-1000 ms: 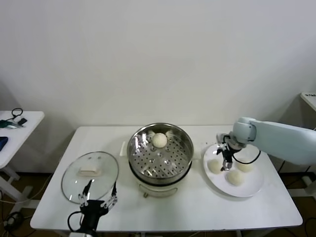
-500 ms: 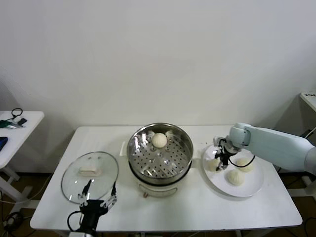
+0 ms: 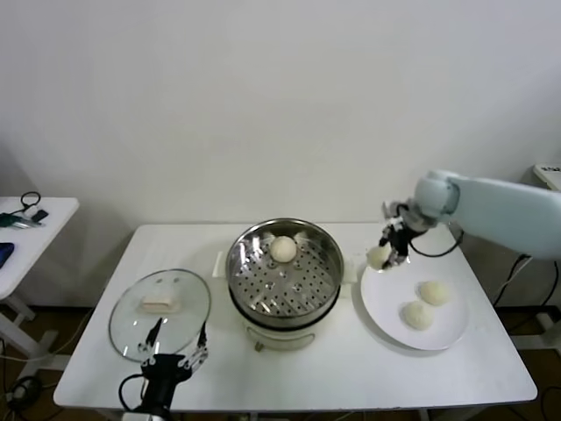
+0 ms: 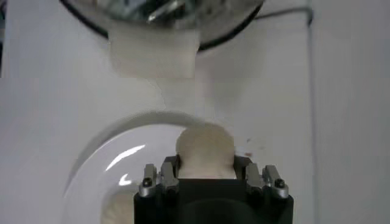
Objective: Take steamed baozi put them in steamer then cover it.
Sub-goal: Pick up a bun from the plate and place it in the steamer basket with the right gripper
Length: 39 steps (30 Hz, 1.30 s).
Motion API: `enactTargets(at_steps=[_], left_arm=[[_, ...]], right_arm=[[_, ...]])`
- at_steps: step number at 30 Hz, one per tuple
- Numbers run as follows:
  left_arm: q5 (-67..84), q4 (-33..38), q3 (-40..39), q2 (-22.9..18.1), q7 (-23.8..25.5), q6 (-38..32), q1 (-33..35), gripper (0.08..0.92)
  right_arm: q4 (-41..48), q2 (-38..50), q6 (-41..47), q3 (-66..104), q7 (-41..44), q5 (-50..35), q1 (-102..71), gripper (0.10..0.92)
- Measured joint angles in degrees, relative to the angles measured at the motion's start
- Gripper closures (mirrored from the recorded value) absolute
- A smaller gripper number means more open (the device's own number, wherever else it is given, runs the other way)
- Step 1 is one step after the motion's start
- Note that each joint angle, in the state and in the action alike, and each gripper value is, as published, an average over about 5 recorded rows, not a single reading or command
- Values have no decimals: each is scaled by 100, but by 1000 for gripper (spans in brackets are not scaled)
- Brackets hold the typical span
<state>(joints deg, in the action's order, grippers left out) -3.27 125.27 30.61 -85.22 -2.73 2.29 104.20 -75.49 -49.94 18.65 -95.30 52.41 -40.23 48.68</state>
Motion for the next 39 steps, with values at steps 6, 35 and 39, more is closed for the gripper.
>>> enactTargets(at_steps=[6,35,39], left_arm=[[9,26,20,24,-3,3,3,177],[13,93,54,8,-49,10,51,177],[8,97,37,6,-44,18,47,177]], right_arm=[[-590,-452,366,69,-197,-830,615,431],[283,-2844,1239,584,-1359,-1077,-1152,360],[348,-2872,1194,595,-1335,-1013,-1199,248]])
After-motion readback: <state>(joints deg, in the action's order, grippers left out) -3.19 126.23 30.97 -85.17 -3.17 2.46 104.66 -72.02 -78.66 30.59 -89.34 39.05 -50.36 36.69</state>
